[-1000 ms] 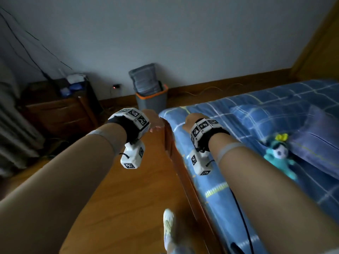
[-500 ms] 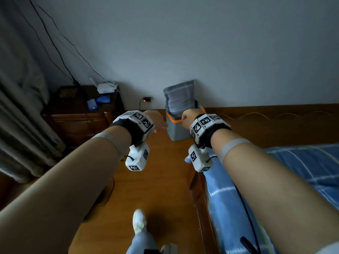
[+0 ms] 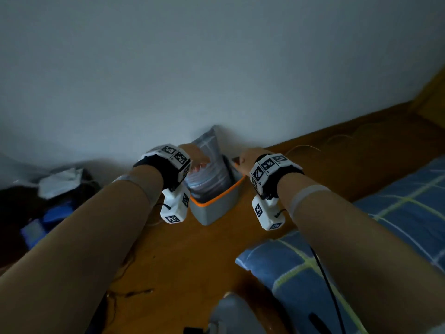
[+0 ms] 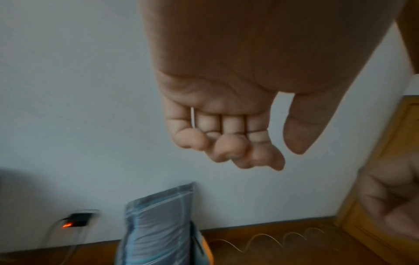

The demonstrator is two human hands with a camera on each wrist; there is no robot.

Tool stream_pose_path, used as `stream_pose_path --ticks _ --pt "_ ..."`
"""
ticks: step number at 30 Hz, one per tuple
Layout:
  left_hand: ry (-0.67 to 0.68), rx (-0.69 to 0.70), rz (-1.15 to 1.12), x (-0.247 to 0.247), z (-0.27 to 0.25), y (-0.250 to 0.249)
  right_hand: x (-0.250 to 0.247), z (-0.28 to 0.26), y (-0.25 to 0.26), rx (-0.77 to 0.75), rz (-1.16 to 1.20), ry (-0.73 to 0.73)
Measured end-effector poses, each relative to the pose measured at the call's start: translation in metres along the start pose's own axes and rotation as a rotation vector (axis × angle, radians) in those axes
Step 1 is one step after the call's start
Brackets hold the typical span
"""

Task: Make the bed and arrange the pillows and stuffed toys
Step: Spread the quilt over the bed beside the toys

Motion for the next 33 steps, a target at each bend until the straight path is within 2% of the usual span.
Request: stream_pose_path --ticks 4,7,13,18,22,27,33 --pt "0.082 0.178 0.160 -0.028 0.102 -0.072 -0.053 0.089 -0.059 0.210 -0.053 -0.001" --pt "0.050 0.242 0.159 -0.061 0.174 -0.142 -0.116 0.136 -0.105 0.220 0.002 -0.127" --pt "0.032 0.486 0.332 -0.125 0.270 -0.322 -0.225 0.188 -0.225 0.454 0.039 -0.157" --pt "0.046 0.647 0.405 -0.142 0.348 -0.446 -0.292 0.224 -0.312 0.631 0.061 -0.181" --pt "0.052 0.761 0.498 -0.153 0.414 -0.534 -0.332 0.279 -0.388 0.752 0.028 -0.181" --pt "-0.008 0.858 0.514 -0.206 0.515 -0.637 -0.416 0.358 -0.467 0.809 0.150 -0.334" --pt "-0.107 0.976 0.581 -0.285 0.615 -0.762 -0.535 0.435 -0.547 0.825 0.239 -0.414"
Point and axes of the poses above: each hand's wrist, its own z-axis towards the middle knuckle, its own x-axis out of the palm, y = z × x, the point moved 1 cm from there along z, towards the middle knuckle, and after that the axes turned 15 degrees about z, right-handed, at the moved point
